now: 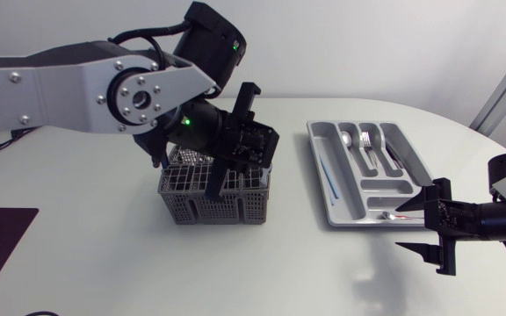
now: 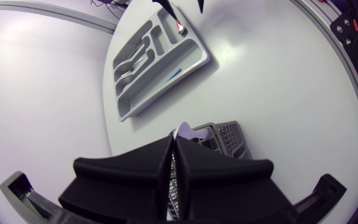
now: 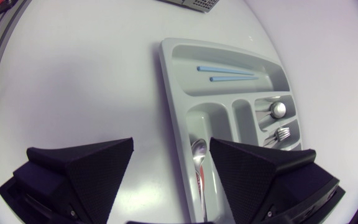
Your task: Unload the cutlery basket into the drawer organizer.
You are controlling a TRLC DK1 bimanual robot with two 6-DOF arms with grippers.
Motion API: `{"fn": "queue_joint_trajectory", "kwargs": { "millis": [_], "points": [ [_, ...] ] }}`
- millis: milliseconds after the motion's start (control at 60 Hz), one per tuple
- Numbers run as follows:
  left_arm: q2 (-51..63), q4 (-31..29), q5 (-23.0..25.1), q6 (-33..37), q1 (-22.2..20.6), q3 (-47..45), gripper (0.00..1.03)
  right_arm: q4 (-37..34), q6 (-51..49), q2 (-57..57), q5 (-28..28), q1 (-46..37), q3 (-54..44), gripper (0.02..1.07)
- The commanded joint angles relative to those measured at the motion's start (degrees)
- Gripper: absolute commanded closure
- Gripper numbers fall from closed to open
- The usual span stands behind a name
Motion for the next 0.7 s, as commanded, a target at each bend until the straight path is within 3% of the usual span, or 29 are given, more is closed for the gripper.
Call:
{"fn": "queue_joint_trajectory", "kwargs": {
  "millis": [0, 217, 433, 617, 683],
  "points": [
    [0.86, -0.18, -0.12, -1.82, 0.87, 2.23, 1.0, 0.16, -0.56, -0.12, -0.4, -0.19, -1.04, 0.18],
    [2.27, 2.37, -0.21, -7.71, 2.8, 0.47, 1.0, 0.16, -0.47, 0.15, -0.4, 0.07, -0.95, 0.18],
    [3.06, 3.95, -3.81, -16.23, 1.75, -2.08, 1.0, 0.25, -0.56, 0.24, -0.4, -0.02, -1.3, 0.18],
    [1.92, 8.96, -3.9, -13.07, 1.48, -7.97, 1.0, 0.51, -0.56, 0.24, -0.4, -0.02, -1.57, 0.18],
    [-0.1, 16.43, -3.9, -9.03, 1.22, -13.42, 1.0, 0.42, -0.56, 0.41, -0.4, 0.07, -1.74, 0.18]
  ]
}}
